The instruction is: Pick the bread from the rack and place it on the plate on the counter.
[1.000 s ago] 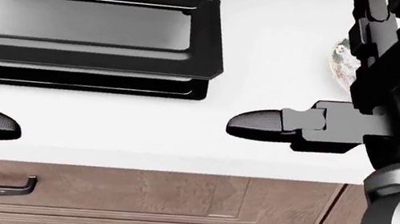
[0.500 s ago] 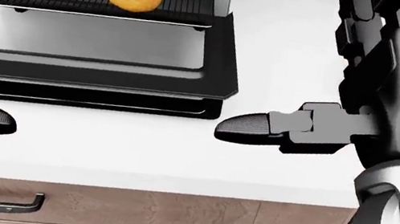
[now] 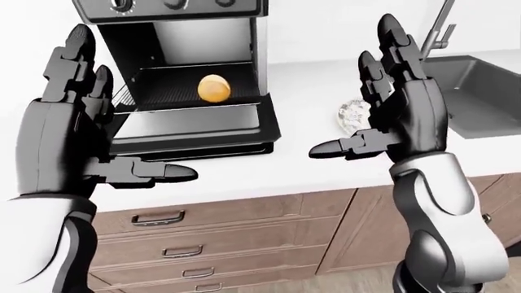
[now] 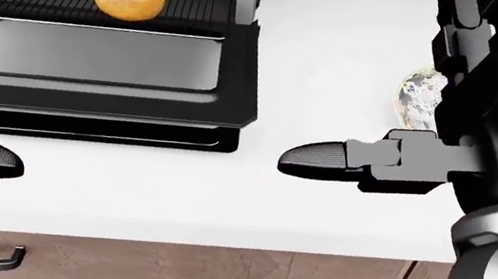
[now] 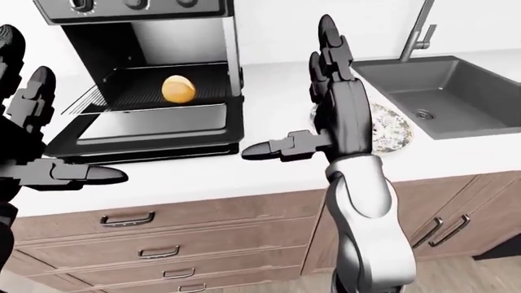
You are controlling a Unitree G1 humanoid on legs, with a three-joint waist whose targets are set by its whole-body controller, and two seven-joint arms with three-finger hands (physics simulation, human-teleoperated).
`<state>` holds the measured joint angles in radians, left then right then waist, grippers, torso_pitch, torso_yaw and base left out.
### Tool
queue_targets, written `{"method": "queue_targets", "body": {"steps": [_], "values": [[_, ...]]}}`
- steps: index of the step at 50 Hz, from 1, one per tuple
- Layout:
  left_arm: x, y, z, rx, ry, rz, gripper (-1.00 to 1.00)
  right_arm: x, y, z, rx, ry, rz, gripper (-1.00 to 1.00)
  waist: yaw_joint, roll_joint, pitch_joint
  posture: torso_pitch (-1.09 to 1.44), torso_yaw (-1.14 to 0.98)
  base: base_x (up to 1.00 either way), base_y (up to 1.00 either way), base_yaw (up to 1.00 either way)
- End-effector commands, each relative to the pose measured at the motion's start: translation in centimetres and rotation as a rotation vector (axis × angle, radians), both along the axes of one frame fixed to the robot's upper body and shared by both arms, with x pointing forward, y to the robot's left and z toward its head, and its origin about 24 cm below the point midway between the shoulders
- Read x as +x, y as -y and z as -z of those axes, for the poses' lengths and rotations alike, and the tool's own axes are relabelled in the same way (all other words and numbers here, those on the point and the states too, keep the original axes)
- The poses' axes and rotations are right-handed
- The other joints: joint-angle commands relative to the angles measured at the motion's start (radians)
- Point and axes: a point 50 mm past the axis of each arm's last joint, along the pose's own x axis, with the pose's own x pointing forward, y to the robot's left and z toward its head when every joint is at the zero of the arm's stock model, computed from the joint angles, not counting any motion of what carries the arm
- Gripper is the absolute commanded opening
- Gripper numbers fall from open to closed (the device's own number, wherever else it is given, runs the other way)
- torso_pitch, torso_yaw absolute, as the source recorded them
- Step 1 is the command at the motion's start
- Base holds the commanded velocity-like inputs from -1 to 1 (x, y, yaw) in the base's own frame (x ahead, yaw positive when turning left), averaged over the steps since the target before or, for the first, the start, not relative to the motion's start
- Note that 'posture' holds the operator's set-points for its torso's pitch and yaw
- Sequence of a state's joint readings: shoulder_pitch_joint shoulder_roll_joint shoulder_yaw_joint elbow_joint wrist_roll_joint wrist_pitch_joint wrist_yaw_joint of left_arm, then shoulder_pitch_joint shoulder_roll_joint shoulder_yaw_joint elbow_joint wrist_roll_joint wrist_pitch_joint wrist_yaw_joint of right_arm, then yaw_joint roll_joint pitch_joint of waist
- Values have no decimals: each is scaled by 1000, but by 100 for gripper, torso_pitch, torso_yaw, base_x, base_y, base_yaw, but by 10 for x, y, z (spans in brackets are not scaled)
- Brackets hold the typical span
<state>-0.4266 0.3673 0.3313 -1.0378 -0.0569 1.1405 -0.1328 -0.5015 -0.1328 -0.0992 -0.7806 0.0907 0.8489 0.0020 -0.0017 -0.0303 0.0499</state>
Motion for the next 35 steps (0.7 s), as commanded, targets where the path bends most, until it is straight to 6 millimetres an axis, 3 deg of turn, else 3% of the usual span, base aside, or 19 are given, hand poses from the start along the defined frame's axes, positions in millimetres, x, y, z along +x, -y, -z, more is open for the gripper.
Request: {"method": "queue_targets", "body": {"steps": [1,7,8,10,11,17,29,35], "values": [[-5,-4,-9,12,68,-35,100,-6,-5,-11,-2,78,-34,100,6,2,-11,0,0,18,0,0],[-5,-4,-10,14,67,-38,100,-4,-3,-10,26,74,-21,100,-3,47,5,0,0,14,0,0],[-5,-4,-10,13,68,-37,100,-4,-3,-11,21,76,-20,100,-11,51,-6,0,0,0,0,0],[-5,-4,-10,15,67,-37,100,-5,-3,-10,15,76,-18,100,-24,97,-25,0,0,0,0,0],[-5,-4,-10,16,67,-37,100,-4,-3,-10,15,77,-18,100,-23,64,-13,0,0,0,0,0],[-4,-3,-14,18,72,-34,100,-4,-4,-12,12,79,-15,100,-14,45,-24,0,0,0,0,0],[-2,5,-33,48,89,-9,100,-4,-2,-9,21,79,-12,100,-3,40,-23,0,0,0,0,0],[12,10,-39,83,54,19,100,-5,-1,-7,20,77,-11,100,0,38,-18,0,0,0,0,0]]}}
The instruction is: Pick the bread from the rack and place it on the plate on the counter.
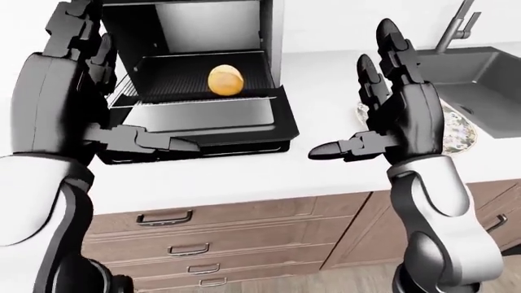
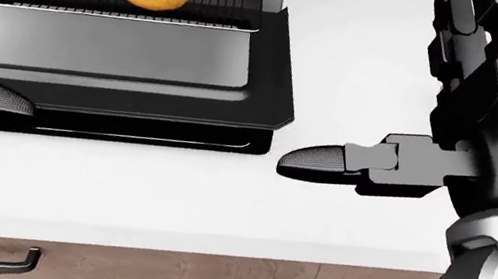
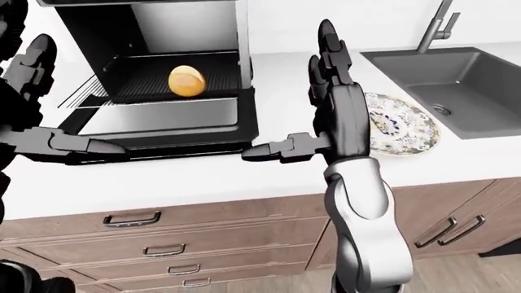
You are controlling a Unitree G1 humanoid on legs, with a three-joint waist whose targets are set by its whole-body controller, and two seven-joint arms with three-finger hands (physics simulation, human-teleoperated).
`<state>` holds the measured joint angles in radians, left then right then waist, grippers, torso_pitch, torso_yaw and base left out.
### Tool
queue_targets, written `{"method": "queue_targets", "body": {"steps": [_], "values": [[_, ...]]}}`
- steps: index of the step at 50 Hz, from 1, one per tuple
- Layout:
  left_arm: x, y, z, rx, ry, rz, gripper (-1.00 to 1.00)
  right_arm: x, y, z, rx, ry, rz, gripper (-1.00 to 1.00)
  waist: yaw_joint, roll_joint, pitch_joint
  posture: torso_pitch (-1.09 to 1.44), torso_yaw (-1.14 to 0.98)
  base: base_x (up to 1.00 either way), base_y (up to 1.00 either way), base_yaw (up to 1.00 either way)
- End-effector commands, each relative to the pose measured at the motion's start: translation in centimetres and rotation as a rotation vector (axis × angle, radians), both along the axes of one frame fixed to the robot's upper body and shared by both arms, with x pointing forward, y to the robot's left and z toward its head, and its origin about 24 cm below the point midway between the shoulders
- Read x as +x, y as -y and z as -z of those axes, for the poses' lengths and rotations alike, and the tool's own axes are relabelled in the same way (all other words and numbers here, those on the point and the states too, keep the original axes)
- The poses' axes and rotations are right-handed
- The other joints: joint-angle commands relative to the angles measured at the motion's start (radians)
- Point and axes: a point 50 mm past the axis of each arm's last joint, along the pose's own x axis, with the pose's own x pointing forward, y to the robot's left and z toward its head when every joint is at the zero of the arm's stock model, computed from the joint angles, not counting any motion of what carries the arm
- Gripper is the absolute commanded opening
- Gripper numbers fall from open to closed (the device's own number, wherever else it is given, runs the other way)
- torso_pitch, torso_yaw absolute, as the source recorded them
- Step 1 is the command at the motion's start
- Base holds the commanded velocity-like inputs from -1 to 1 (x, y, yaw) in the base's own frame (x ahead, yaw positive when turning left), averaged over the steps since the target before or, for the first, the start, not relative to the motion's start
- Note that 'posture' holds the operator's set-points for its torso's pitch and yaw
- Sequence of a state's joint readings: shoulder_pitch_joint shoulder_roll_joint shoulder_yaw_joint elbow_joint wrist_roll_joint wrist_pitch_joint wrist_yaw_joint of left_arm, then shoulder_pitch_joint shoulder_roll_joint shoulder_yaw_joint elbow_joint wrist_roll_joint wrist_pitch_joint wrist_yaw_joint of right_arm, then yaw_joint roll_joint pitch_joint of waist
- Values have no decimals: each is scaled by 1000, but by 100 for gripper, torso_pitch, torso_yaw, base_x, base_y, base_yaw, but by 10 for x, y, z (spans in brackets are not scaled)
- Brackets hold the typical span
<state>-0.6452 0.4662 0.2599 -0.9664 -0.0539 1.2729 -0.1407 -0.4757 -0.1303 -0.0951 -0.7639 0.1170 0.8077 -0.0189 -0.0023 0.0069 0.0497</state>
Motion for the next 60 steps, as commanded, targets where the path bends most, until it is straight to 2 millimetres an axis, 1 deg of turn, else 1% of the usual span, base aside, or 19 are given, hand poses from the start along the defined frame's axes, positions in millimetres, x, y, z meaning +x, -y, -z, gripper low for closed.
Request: {"method": "queue_targets", "body": {"steps": [1,6,12,13,14,17,20,25,31,33,34,36,38,41,46,47,51,60], "values": [[2,2,-7,29,32,6,100,-6,-1,-12,2,79,-5,100,1,0,-18,0,0,0,0,0],[17,3,-11,22,17,18,100,-6,-1,-11,-2,79,-6,100,3,-3,-20,0,0,0,0,0],[38,10,-21,18,-42,78,100,-7,0,-9,-3,77,-3,100,3,-8,-22,0,0,0,0,0],[39,10,-22,23,-45,79,100,-6,0,-9,-2,77,-2,100,3,-8,-22,0,0,0,0,0],[43,11,-28,5,-56,103,100,-7,0,-9,-1,77,-2,100,4,-8,-22,0,0,0,0,0],[54,13,-30,31,-118,107,100,-7,1,-8,-1,76,-3,100,5,-10,-23,0,0,0,0,0],[60,15,-43,45,-126,124,100,-6,1,-7,2,75,-3,100,5,-11,-24,0,0,0,0,0],[76,18,-46,65,-208,147,100,-5,1,-9,4,77,-6,100,5,-13,-25,0,0,0,0,0],[92,22,-55,58,-258,172,100,-5,1,-8,5,79,-4,100,7,-17,-28,0,0,0,0,0],[96,23,-54,59,-279,188,100,-5,1,-8,4,79,-3,100,8,-19,-28,0,0,0,0,0],[99,25,-54,29,-292,211,100,-5,2,-8,5,79,-2,100,7,-20,-29,0,0,0,0,0],[108,20,-52,-1,-307,201,100,-6,1,-6,3,77,-2,100,8,-21,-29,0,0,0,0,0],[112,17,-50,-21,-332,197,100,-6,3,-6,4,76,1,100,8,-21,-31,0,0,0,0,0],[116,15,-52,-24,-355,180,100,-6,3,-6,2,77,1,100,6,-21,-34,0,0,0,0,0],[122,16,-53,-33,-391,186,100,-7,4,-5,5,76,1,100,6,-22,-34,0,0,0,0,0],[123,17,-49,-33,-413,192,100,-7,4,-4,5,75,3,100,6,-22,-34,0,0,0,0,0],[127,18,-50,-39,-420,189,100,-8,5,-5,5,75,5,100,7,-23,-35,0,0,0,0,0],[140,22,-38,-25,-463,195,100,-7,4,-4,3,74,5,100,5,-23,-36,0,0,0,0,0]]}}
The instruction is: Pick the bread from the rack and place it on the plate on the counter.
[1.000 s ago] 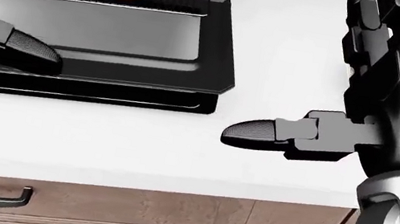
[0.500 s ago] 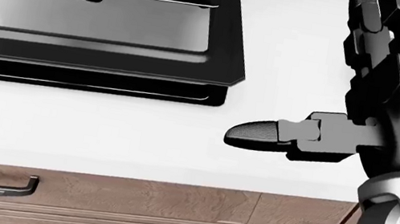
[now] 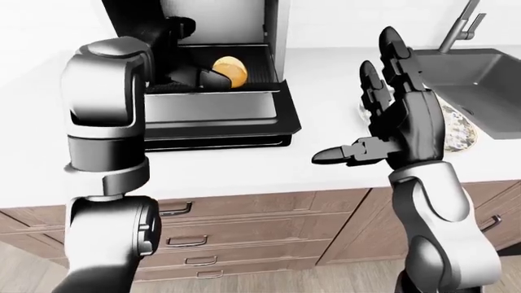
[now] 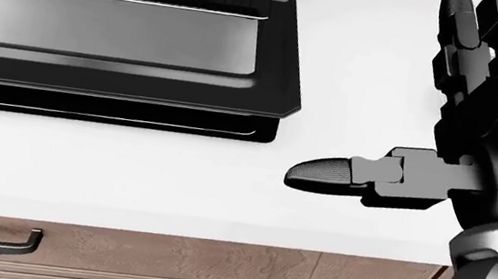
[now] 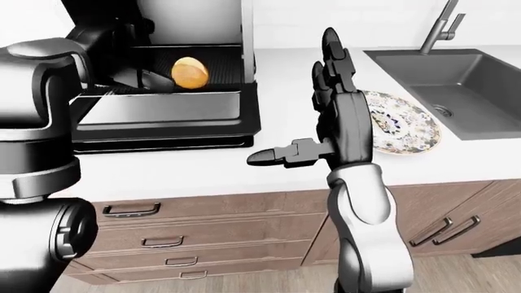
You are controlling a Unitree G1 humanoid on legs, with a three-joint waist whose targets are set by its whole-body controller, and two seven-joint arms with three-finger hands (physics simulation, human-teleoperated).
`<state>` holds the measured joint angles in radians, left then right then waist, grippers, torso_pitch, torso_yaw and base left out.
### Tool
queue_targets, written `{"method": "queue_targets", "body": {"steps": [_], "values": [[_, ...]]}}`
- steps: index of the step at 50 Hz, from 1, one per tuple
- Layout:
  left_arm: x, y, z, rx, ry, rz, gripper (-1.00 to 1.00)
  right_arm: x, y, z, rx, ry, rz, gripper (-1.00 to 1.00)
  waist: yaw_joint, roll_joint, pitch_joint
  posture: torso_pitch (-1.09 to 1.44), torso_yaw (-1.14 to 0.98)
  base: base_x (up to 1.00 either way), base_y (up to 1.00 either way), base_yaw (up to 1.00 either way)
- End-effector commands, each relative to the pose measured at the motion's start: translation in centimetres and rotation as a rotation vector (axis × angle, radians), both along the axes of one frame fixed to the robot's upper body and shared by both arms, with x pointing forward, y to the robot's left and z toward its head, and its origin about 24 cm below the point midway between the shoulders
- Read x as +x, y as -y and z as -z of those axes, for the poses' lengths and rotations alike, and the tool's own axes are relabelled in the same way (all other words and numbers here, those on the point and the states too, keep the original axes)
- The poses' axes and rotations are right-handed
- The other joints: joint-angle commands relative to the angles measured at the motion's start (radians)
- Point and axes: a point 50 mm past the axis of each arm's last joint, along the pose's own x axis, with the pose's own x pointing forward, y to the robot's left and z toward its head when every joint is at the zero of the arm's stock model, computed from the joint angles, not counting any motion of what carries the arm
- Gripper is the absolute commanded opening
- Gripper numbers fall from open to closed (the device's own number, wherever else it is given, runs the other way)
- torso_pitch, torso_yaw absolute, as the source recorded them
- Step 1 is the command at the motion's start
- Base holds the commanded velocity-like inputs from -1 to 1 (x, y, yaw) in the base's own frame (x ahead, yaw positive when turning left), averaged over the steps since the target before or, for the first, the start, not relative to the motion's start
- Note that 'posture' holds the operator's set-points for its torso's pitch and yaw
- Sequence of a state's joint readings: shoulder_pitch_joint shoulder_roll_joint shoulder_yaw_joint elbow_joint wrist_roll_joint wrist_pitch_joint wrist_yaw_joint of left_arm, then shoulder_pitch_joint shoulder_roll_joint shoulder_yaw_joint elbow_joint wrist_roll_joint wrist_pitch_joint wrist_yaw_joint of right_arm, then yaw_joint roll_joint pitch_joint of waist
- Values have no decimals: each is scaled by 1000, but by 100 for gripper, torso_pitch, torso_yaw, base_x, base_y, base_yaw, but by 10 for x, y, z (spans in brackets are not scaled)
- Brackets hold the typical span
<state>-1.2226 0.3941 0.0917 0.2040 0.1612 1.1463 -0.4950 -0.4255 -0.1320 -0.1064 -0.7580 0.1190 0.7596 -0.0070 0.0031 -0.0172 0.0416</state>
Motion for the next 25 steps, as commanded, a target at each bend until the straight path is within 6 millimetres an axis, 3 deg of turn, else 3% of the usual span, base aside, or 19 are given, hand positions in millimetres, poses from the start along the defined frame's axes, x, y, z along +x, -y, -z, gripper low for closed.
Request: {"method": "queue_targets", "body": {"steps": [1,25], "values": [[-4,2,-22,13,106,9,100,-6,-1,-13,-2,80,-4,100,0,1,-27,0,0,0,0,0],[27,5,-9,-24,100,15,100,-5,1,-10,-4,78,6,100,0,0,-31,0,0,0,0,0]]}}
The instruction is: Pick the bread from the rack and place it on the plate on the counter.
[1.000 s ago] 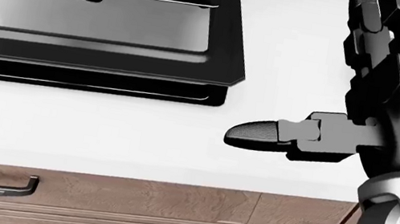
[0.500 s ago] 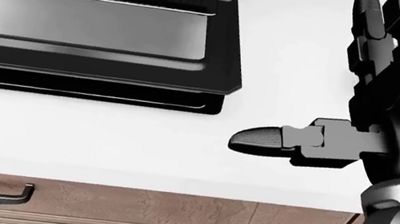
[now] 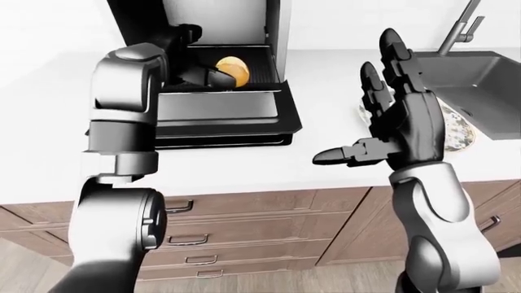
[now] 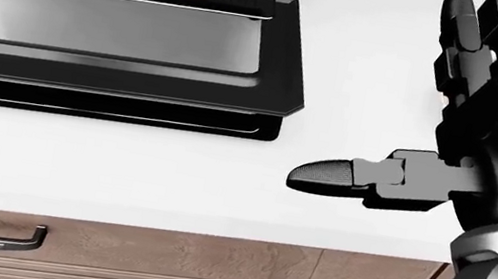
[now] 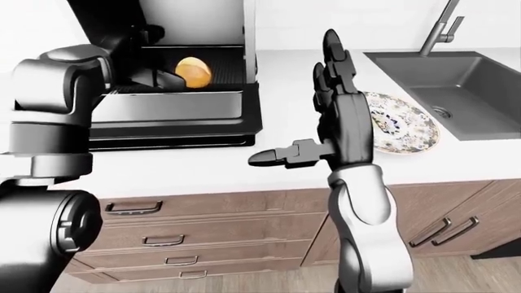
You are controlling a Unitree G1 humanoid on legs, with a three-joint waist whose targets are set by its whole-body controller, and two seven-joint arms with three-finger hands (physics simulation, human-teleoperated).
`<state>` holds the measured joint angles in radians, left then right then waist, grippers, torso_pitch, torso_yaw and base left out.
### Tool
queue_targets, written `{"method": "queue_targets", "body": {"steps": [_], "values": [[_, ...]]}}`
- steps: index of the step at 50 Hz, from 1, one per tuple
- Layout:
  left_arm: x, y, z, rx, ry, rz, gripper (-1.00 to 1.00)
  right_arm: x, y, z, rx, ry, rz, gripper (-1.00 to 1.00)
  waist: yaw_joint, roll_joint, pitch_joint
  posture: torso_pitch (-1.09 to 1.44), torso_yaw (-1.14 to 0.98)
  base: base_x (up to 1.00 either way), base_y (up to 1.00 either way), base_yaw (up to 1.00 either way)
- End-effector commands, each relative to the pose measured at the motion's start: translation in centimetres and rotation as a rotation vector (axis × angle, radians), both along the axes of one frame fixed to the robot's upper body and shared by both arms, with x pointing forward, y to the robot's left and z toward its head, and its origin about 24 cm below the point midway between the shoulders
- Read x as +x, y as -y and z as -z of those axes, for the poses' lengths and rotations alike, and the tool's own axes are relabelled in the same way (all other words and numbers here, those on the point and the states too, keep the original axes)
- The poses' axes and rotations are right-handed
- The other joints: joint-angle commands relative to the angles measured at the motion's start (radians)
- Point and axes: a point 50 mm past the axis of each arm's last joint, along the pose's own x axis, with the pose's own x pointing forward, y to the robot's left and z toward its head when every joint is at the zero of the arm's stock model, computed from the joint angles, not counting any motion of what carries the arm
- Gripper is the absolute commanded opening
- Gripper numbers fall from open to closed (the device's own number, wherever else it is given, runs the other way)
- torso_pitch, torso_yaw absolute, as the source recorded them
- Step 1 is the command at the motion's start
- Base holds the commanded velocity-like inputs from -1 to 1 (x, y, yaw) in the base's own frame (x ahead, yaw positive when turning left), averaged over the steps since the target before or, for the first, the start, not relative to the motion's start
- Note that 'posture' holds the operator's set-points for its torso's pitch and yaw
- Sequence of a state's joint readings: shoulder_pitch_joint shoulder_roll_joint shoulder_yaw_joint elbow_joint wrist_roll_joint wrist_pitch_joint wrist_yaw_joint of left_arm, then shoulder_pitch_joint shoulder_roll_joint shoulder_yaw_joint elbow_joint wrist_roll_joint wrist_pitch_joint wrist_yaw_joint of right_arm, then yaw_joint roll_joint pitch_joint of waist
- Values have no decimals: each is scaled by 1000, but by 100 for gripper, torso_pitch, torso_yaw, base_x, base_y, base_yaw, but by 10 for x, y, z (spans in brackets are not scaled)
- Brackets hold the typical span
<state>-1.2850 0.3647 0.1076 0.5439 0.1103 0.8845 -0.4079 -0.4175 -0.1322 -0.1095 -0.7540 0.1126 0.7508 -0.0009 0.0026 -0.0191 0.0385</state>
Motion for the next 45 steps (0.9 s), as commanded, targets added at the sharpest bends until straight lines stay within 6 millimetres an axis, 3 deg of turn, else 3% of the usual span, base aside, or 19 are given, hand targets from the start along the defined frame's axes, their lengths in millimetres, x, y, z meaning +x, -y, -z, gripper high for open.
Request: {"method": "queue_targets", "body": {"steps": [1,45], "values": [[-5,3,-27,5,111,16,100,-6,0,-12,-1,79,-1,100,0,2,-28,0,0,0,0,0],[13,26,-26,35,116,83,100,-5,7,-6,-3,72,19,100,2,-4,-34,0,0,0,0,0]]}}
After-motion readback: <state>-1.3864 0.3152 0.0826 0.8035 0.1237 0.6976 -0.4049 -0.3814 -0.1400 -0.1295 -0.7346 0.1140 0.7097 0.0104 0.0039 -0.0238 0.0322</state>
